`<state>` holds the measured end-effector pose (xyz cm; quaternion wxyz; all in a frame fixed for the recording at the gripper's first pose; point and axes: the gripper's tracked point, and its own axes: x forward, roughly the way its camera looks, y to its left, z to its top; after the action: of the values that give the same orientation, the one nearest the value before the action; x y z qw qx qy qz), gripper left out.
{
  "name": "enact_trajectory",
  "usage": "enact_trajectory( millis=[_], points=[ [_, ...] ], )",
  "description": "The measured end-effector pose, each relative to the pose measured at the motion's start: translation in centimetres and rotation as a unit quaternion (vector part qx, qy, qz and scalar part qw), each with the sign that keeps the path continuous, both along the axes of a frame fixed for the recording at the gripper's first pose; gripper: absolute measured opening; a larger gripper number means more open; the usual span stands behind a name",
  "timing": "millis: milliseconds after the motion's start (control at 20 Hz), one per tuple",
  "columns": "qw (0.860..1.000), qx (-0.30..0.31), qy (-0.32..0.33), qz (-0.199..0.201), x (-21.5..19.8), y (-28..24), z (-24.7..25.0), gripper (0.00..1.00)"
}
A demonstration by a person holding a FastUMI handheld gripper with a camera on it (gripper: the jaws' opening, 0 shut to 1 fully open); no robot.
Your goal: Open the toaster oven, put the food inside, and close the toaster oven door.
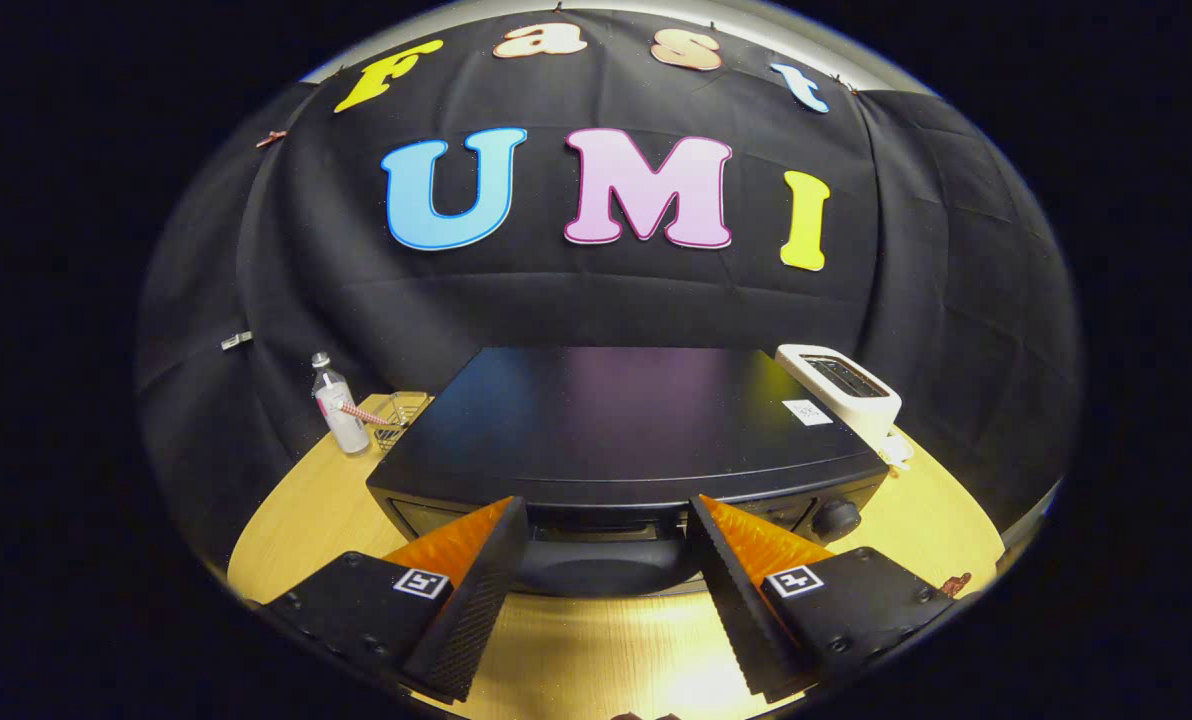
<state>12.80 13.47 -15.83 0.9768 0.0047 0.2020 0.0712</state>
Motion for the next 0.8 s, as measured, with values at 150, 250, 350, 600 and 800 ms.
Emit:
enact_trajectory(
  millis=[150, 250, 350, 600, 800],
  points=[
    [1.0, -0.001, 0.002, 0.007, -0.1, -0.1, -0.1, 0.98],
    [1.0, -0.001, 0.007, 0.008, -0.7, -0.1, -0.6, 0.98],
    [1.0, 0.0, 0.003, 0.007, -1.5, -0.3, -0.6, 0.98],
    [1.0, 0.0, 0.0, 0.006, -3.4, -0.5, -1.1, 0.98],
    [1.0, -0.004, -0.001, 0.01, -5.0, -0.7, -1.7, 0.98]
  ],
)
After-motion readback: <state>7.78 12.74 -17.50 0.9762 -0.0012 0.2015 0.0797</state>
